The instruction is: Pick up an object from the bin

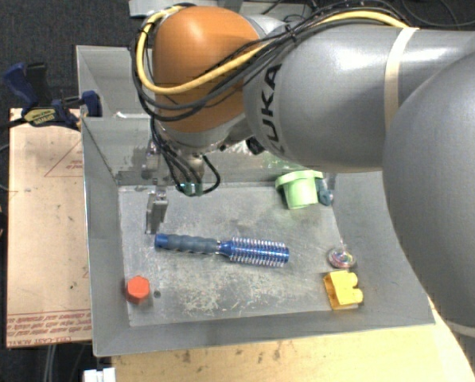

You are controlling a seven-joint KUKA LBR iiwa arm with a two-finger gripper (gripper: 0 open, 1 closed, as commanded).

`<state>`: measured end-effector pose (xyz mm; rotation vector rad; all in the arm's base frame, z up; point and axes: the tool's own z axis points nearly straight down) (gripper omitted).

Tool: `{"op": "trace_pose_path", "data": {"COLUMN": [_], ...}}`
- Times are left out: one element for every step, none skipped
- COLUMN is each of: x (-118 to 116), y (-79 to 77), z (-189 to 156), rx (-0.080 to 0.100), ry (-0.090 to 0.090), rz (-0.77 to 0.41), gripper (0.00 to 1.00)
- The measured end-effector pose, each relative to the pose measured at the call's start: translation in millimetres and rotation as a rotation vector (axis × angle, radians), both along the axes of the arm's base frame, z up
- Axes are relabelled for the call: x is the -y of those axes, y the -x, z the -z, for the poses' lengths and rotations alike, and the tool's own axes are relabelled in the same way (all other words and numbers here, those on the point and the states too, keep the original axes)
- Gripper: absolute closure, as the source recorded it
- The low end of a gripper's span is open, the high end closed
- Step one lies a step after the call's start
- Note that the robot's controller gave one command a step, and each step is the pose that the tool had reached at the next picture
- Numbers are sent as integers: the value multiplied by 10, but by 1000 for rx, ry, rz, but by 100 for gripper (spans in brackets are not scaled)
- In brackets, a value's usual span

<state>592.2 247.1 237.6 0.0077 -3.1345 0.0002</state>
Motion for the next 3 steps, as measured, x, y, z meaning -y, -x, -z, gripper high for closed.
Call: {"op": "trace_pose_path", "data": {"x": [607,935,946], "y": [559,457,478], "z": [713,1464,1507], "rx": [1,17,8], "ry": [-1,-4,-4], "rz": [-430,-406,-403], "gripper": [0,0,100]}}
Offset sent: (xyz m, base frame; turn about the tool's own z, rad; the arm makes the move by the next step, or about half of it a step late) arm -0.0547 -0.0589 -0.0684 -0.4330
